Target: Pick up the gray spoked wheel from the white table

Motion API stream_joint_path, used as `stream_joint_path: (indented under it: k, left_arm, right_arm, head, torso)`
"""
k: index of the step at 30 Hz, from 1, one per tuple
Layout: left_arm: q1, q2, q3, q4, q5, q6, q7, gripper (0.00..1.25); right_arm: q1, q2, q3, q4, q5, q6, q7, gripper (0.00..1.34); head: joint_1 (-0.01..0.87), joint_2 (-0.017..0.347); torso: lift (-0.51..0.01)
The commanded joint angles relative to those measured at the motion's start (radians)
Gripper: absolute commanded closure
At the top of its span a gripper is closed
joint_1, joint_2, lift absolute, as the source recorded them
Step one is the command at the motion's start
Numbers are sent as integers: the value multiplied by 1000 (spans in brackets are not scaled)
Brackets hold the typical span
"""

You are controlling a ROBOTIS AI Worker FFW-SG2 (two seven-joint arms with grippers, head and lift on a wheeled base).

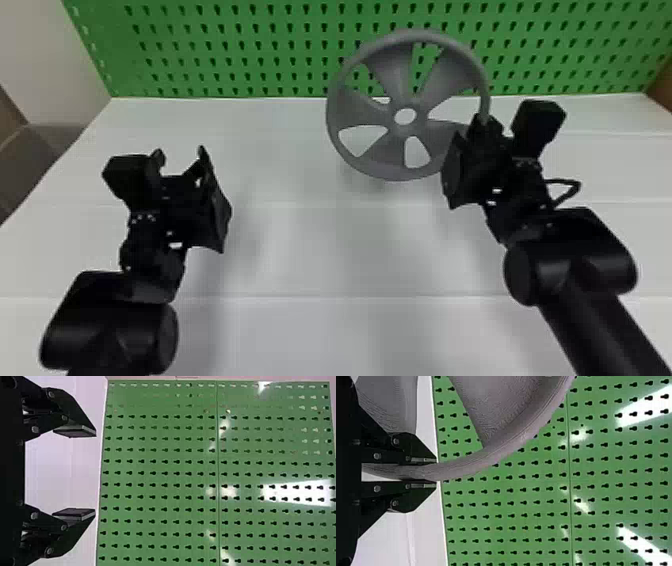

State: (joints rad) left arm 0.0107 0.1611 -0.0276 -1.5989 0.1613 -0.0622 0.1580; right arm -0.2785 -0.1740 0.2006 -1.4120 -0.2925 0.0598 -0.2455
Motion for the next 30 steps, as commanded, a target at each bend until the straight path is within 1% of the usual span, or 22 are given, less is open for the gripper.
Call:
stream_joint_path:
  k: [1,3,7,10,14,23,30]
  left_arm:
    - [6,-9,3,-3,15,-5,0,532]
    - [6,-11,0,-4,17,-5,0,533]
    - [8,-15,-3,-6,20,-10,0,532]
    - [5,-21,-3,-6,20,-11,0,533]
    - [3,-26,0,-6,18,-13,0,532]
    - [2,-31,3,-6,18,-13,0,532]
    - [-1,-40,12,-6,6,-13,0,532]
  right_arm:
    - [36,22,-27,4,47,-49,0,1181]
    - [50,33,-43,5,72,-64,0,1181]
    - [71,45,-56,5,119,-103,0,1181]
    - [82,48,-59,5,134,-130,0,1181]
    - [96,64,-75,4,154,-146,0,1181]
    - [99,59,-67,1,156,-149,3,1181]
    - [97,65,-64,-4,141,-121,23,1181]
  head:
    - [779,69]
    - [779,69]
    - [779,69]
    - [779,69]
    - [779,69]
    - [779,69]
    - [779,69]
  torso:
    - [-80]
    - [-80]
    - [-80]
    - [-80]
    - [-80]
    - [-80]
    - [-80]
